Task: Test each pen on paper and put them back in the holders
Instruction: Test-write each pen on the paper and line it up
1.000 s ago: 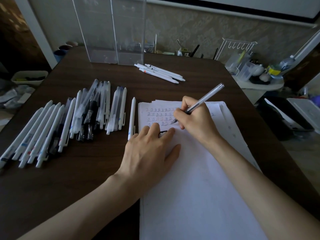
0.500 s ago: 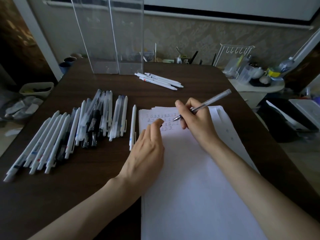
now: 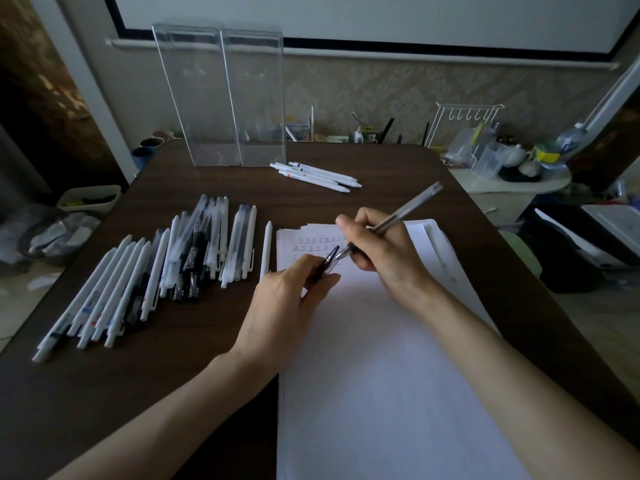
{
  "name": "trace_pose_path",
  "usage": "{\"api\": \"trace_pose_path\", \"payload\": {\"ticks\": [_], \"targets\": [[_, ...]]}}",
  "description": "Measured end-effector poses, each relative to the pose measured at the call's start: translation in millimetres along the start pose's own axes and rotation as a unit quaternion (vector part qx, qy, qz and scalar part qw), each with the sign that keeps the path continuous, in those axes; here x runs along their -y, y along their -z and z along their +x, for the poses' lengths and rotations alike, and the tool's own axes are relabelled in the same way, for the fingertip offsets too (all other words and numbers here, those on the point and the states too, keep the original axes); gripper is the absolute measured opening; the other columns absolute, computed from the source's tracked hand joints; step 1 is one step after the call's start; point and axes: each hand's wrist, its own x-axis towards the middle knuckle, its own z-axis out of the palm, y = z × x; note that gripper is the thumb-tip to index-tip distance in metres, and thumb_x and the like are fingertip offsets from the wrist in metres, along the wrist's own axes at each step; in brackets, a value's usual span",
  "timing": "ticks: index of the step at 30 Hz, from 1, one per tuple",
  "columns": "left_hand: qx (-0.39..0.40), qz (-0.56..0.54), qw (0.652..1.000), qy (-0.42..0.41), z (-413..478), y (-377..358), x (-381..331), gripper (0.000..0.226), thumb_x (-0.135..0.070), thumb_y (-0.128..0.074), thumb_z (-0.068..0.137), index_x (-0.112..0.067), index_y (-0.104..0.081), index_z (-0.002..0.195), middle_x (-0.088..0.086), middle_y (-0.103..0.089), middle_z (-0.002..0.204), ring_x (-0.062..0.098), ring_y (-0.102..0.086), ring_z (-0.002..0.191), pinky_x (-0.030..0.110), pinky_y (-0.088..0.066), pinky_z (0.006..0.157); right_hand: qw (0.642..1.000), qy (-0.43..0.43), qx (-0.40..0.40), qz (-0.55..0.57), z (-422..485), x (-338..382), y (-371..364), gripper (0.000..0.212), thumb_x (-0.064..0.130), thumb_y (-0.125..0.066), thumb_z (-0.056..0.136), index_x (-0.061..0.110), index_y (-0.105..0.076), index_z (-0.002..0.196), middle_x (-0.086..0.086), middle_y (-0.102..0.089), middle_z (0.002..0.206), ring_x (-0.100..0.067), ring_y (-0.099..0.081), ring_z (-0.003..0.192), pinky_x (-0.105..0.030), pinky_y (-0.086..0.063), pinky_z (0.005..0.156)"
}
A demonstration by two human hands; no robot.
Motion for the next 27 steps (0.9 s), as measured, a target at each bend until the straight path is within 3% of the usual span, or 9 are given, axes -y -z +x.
{"api": "trace_pose_path", "payload": {"ticks": [5,11,14,17,20,25,27], "targets": [[-0.007,-0.006,1.0,-0.012,-1.2,2.0,-0.4,0.012,-0.021,-0.06,0.089,-0.011,-0.066,0.091,-0.005,-0.063,0.071,0.012,-0.058,0.067,0.026,-0.046,0.059,0.998,-0.016,0.048,-0.047,-1.6,-1.4,-6.8,0.038,0.024,-0.066,0.079,0.011,-0.039,0.057,0.002,-0.037,0.041,-0.011,-0.03,0.038,-0.018,-0.028,0.04],[-0.011,-0.012,1.0,0.013,1.0,1.7,1.1,0.014,-0.022,-0.062,0.088,-0.009,-0.067,0.087,-0.001,-0.063,0.067,0.014,-0.058,0.062,0.026,-0.044,0.06,0.998,0.045,-0.043,-0.017,2.5,5.3,0.9,0.036,0.019,-0.06,0.086,0.005,-0.037,0.062,-0.006,-0.033,0.049,-0.008,-0.031,0.037,-0.016,-0.027,0.04],[-0.008,-0.02,1.0,0.01,0.7,1.7,1.5,0.012,-0.021,-0.062,0.088,-0.01,-0.067,0.087,-0.002,-0.064,0.068,0.015,-0.06,0.062,0.026,-0.045,0.06,0.998,0.056,-0.018,-0.007,-0.7,3.9,-3.1,0.039,0.024,-0.064,0.084,0.007,-0.037,0.061,0.0,-0.035,0.044,-0.009,-0.031,0.037,-0.017,-0.028,0.04],[-0.002,-0.027,1.0,-0.007,0.2,3.1,1.3,0.01,-0.018,-0.062,0.088,-0.011,-0.068,0.09,-0.005,-0.065,0.071,0.01,-0.059,0.066,0.016,-0.043,0.058,0.999,0.036,0.027,-0.023,-2.4,0.1,-8.8,0.039,0.024,-0.068,0.08,0.009,-0.039,0.06,0.004,-0.035,0.041,-0.01,-0.03,0.037,-0.018,-0.027,0.039],[0.004,-0.047,0.999,-0.018,-0.2,4.2,0.6,0.013,-0.018,-0.059,0.089,-0.01,-0.068,0.093,-0.008,-0.064,0.073,0.002,-0.059,0.07,0.006,-0.039,0.058,0.999,0.031,0.022,-0.011,-5.2,-1.6,-12.0,0.038,0.023,-0.068,0.078,0.01,-0.039,0.058,0.002,-0.033,0.041,-0.01,-0.029,0.036,-0.017,-0.025,0.038],[0.014,-0.085,0.996,-0.013,-1.2,6.9,0.1,0.019,-0.022,-0.053,0.093,-0.013,-0.061,0.079,-0.005,-0.056,0.064,0.014,-0.052,0.06,0.015,-0.035,0.052,0.997,0.067,0.01,-0.03,-9.2,-1.6,-22.5,0.042,0.029,-0.065,0.082,0.014,-0.034,0.058,0.006,-0.035,0.039,-0.007,-0.033,0.036,-0.014,-0.029,0.041],[0.015,-0.096,0.995,-0.004,-0.6,7.2,-1.0,0.019,-0.023,-0.053,0.093,-0.016,-0.06,0.077,-0.001,-0.055,0.062,0.015,-0.05,0.057,0.019,-0.035,0.05,0.997,0.066,0.021,-0.039,-9.1,-0.3,-23.1,0.052,0.048,-0.066,0.08,0.011,-0.037,0.059,0.002,-0.037,0.042,-0.009,-0.034,0.039,-0.015,-0.029,0.042]]}}
